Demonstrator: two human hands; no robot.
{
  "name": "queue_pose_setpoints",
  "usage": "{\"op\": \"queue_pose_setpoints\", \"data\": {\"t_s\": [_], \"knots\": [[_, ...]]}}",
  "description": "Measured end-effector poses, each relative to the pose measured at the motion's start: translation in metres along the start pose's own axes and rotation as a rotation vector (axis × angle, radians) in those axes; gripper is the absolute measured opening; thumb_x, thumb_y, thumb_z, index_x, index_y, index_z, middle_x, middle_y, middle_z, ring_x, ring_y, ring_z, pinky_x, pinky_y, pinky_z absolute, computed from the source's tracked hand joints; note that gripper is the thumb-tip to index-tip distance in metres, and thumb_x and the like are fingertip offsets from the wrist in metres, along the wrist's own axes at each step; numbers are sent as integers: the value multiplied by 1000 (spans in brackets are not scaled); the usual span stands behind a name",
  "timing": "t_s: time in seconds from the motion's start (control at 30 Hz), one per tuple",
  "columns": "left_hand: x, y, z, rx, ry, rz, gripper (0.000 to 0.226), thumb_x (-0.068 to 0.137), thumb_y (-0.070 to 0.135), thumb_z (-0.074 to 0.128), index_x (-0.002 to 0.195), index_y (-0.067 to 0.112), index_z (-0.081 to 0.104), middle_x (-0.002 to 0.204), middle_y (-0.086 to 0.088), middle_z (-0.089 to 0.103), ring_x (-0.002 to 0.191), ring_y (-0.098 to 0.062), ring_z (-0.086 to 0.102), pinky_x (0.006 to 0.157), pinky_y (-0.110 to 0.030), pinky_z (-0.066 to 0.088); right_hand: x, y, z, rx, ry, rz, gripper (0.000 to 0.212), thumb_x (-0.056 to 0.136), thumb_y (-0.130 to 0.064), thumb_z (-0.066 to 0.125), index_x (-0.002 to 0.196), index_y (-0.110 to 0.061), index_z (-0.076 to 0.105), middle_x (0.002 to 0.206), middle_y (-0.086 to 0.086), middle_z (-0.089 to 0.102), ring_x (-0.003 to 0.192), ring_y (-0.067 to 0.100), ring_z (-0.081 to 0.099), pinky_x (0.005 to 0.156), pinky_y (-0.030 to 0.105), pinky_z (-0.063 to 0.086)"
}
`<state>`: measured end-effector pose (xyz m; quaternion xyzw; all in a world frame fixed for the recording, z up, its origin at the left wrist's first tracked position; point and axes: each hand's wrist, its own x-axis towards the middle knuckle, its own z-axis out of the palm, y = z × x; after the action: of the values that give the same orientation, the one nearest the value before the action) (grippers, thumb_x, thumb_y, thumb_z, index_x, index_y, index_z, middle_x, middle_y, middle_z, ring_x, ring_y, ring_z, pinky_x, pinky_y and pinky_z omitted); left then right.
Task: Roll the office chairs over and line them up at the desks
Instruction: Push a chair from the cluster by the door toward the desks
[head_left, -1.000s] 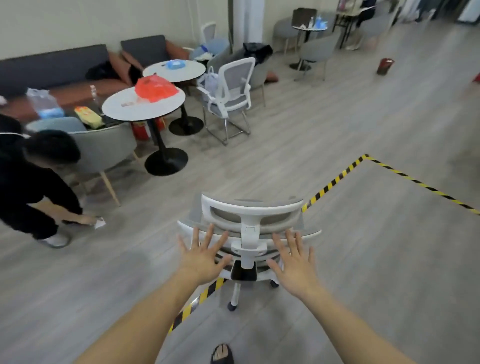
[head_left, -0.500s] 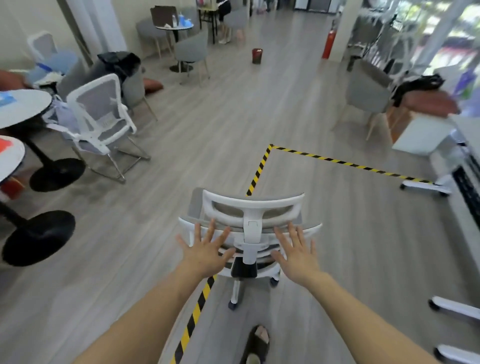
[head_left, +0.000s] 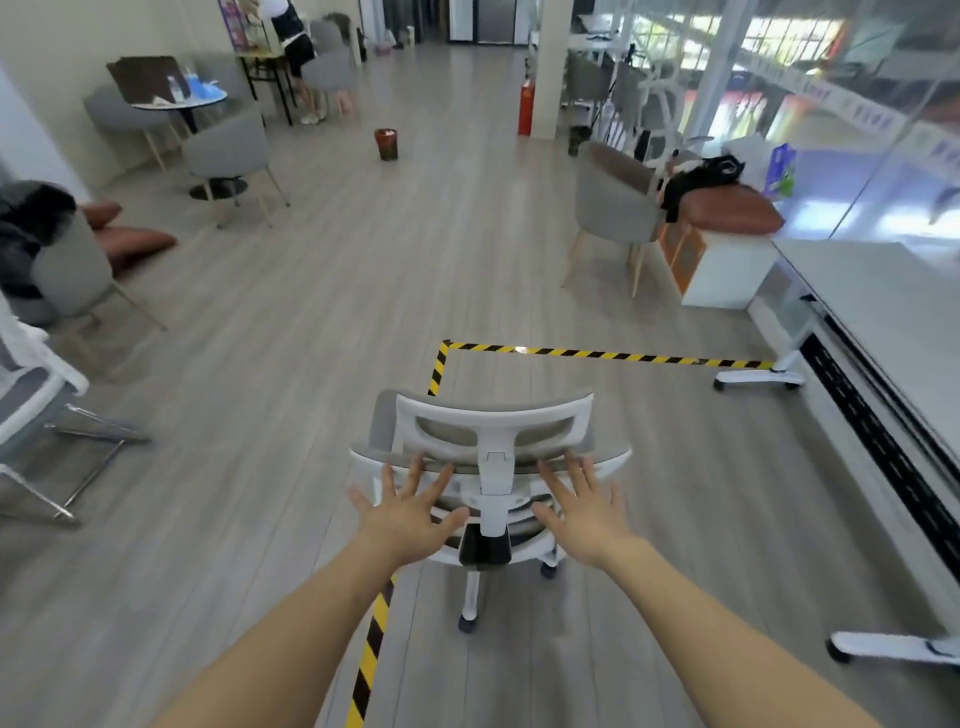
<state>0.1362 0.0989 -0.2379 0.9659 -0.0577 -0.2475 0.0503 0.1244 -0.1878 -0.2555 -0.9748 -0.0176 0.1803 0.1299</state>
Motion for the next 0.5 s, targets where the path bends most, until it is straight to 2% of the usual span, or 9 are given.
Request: {"op": "queue_pose_setpoints", "data": {"t_s": [0.2,0.5], "knots": [[146,26,-66,72,30,115,81,83,94,4,154,61,-19,168,8,-30,156,-44,-20,110,-83,-10,115,36,-48,-45,116,98,74,94,-80,14,159,-51,-6,170,-3,-20,154,18,-27,123,56,-8],[359,86,-192,200,-24,290,81,87,92,12,157,59,-11,171,7,-24,156,-47,-14,108,-81,-16,275,85,-136,-16,133,346,71,95,-79,12,158,-52,-7,170,-4,-19,154,16,-25,121,59,-11]]}}
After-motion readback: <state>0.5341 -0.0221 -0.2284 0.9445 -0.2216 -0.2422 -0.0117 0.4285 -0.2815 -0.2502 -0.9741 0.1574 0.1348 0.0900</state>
